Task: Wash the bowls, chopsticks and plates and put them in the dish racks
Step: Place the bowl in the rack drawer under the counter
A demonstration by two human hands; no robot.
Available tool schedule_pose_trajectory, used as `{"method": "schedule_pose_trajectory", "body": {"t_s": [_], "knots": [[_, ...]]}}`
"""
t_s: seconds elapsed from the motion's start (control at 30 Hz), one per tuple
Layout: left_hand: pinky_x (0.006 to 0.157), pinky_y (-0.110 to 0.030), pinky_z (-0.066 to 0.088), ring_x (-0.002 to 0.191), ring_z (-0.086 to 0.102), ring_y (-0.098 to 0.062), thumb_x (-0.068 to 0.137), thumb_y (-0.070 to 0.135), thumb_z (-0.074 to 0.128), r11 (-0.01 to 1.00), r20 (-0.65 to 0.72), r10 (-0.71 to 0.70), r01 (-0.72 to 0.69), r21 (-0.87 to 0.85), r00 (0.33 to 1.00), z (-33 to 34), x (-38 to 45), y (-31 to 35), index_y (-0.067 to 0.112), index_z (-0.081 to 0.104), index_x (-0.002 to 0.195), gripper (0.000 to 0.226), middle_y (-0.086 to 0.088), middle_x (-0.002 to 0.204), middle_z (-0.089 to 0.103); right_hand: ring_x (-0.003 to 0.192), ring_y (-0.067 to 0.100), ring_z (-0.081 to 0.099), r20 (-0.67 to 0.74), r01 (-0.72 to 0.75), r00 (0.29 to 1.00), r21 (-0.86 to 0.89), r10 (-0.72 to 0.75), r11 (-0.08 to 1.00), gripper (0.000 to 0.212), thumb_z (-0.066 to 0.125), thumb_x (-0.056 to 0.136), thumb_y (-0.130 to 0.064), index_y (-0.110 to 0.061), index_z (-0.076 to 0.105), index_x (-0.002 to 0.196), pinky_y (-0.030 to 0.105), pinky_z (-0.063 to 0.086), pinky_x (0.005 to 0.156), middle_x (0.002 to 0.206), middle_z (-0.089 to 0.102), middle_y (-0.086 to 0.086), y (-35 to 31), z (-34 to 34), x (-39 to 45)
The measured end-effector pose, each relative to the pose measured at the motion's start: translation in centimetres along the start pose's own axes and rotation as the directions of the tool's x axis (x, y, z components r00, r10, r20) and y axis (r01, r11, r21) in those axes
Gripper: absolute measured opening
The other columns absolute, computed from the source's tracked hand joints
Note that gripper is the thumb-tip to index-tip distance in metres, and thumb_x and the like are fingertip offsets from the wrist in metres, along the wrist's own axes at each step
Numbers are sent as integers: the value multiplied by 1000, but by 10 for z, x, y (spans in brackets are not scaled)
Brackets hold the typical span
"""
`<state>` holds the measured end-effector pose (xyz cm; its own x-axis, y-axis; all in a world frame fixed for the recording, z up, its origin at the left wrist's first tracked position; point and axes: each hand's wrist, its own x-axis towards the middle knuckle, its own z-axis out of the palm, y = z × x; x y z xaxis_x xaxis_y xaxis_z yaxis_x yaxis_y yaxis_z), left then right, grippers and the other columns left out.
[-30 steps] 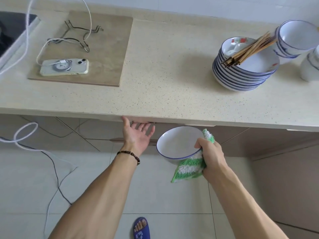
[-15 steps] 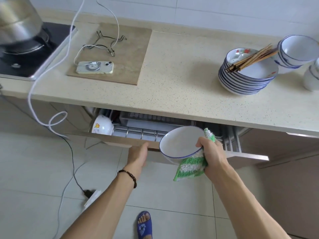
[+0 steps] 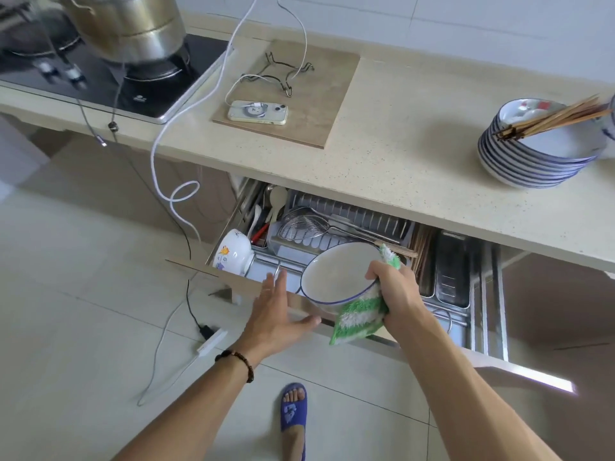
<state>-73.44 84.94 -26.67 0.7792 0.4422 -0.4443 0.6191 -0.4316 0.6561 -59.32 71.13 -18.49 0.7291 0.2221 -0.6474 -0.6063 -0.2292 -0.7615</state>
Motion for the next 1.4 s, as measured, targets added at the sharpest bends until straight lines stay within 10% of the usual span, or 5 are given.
{"method": "schedule_pose_trajectory", "body": {"t_s": [0.17,0.27,0.37,0.67,1.4], "knots": [[126,-48,3,153,13,-13,82,51,76,874,-84,451,-421,243,889,-19,4,11,22,53,140,69,5,158,34,68,25,49,44,21,999,-99,-17,995,10,55,80,1,-8,54,85,34,44,63,74,48,10,-1,30,14],[98,-41,47,90,62,-13,90,24,73,851,-68,509,-490,188,858,-29,15,15,14,65,90,13,2,95,70,73,29,63,55,-2,998,-74,6,997,16,66,90,-17,-5,59,98,35,54,67,83,62,14,-9,50,29],[53,-27,45,65,59,-14,93,19,70,934,-122,342,-351,-59,932,-53,30,19,7,60,77,22,3,75,66,83,31,73,85,-38,996,23,35,999,44,67,93,-43,1,66,102,44,62,77,95,73,17,-20,66,52],[61,-34,55,87,64,-23,95,25,67,850,5,-195,172,-498,981,-108,130,-39,18,69,96,7,-3,94,68,81,30,61,99,-98,989,-87,106,991,15,52,86,3,-2,57,99,46,57,78,89,57,16,-20,93,105],[84,-35,50,104,60,-30,93,33,69,843,72,-497,500,-197,865,-72,204,-87,3,57,120,43,-12,117,64,87,31,55,175,-139,971,-152,165,979,17,53,88,3,-13,47,88,47,51,83,86,53,13,1,125,141]]}}
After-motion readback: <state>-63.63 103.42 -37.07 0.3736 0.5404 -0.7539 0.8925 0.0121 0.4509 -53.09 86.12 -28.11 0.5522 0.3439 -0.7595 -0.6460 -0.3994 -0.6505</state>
